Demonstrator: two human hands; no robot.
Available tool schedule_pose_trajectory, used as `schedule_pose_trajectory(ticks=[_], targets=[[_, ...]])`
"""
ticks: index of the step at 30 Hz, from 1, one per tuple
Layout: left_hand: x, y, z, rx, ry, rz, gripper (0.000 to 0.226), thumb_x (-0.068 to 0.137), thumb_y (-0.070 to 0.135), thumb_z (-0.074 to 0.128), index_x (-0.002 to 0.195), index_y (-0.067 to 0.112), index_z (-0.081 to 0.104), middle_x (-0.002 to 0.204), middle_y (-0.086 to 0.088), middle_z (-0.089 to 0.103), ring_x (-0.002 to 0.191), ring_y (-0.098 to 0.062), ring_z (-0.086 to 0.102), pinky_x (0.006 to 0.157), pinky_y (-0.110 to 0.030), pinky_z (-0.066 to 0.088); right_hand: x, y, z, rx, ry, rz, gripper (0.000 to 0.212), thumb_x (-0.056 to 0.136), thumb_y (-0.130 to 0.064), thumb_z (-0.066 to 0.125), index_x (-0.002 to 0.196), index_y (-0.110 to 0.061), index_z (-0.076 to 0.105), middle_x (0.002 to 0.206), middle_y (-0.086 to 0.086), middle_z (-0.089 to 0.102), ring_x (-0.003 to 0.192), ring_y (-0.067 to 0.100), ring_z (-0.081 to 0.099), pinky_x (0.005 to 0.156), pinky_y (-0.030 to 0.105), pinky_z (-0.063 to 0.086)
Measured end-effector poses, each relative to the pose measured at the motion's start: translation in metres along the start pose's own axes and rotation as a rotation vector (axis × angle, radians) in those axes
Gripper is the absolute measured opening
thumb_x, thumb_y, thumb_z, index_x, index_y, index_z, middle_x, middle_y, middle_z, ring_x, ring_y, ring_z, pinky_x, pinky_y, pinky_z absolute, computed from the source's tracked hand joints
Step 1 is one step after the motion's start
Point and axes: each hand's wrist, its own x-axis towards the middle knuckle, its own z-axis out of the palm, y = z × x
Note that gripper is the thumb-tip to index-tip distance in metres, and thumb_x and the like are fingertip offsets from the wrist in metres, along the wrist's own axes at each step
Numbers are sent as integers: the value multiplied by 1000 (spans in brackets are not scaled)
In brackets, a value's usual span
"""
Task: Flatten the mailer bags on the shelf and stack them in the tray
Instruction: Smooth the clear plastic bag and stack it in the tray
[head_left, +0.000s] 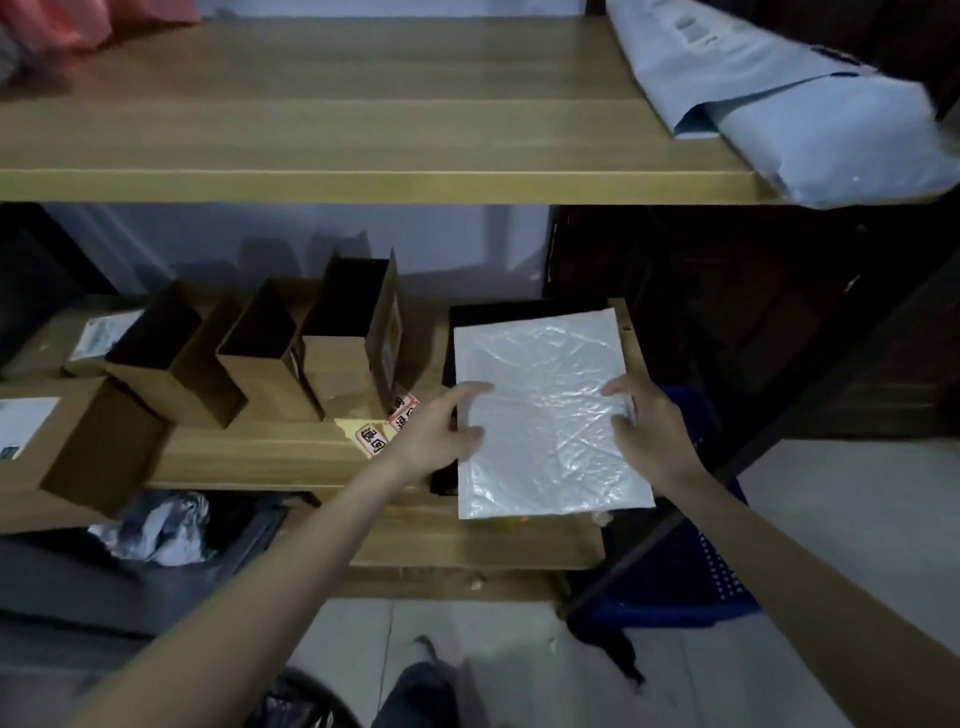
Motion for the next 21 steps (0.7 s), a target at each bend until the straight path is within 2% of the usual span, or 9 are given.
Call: schedule_pose_trajectory(ticks=[1,3,5,7,9,11,15,18,21], targets=[[10,-1,2,40,67,23,50,86,3,59,132,21,48,94,-18,65,79,-22,58,70,-29,46,10,2,4,-35,27,-16,34,88,7,45,116,-10,54,107,15,60,72,21,56,63,25,44],[30,-4,6,116,163,25,46,87,7,55,132,14,50,108,-22,62,102,-25,53,77,-25,37,30,10,13,-110,50,-39,36,89,3,46,122,-10,52,112,15,58,82,24,60,73,32,50],[46,-13,11,194,160,-21,51,85,17,49,136,15,45,124,-20,55,122,-29,41,82,-20,32,46,19,22,-199,11,-29,41,90,-2,47,130,-14,44,110,17,57,81,28,61,73,42,54],[54,-22,20,273,98,-105,55,85,21,48,138,13,40,131,-23,44,127,-34,35,89,-24,33,56,29,30,-303,-111,43,50,91,-10,50,138,-18,32,118,18,52,90,29,59,78,42,52],[57,-27,27,367,99,-214,54,88,23,53,138,13,36,136,-22,30,128,-37,32,98,-30,34,60,36,37,-430,-221,136,61,90,-18,51,143,-20,21,135,20,38,115,34,46,95,41,43],[60,-29,29,467,136,-239,57,87,30,56,138,14,34,138,-17,26,129,-36,29,103,-38,31,61,37,40,-480,-198,163,66,89,-20,51,146,-20,16,146,19,20,133,37,25,107,43,32],[76,-25,35,584,113,-12,58,93,37,41,145,17,21,154,-10,15,142,-30,15,113,-42,20,73,32,51,-533,-92,-53,63,93,-24,47,148,-19,18,155,11,12,141,29,17,109,39,28],[93,-27,48,679,-17,3,61,98,45,25,151,24,2,159,-6,-10,146,-23,-12,119,-43,-1,87,32,71,-548,-206,-133,61,98,-35,36,150,-16,10,159,10,-1,147,25,-1,119,42,12],[107,-38,57,791,-100,-45,63,98,52,14,150,28,-10,156,-5,-23,143,-21,-23,118,-42,-8,93,42,84,-580,-314,-113,61,100,-45,21,151,-20,-2,159,6,-13,146,20,-13,119,39,-4]])
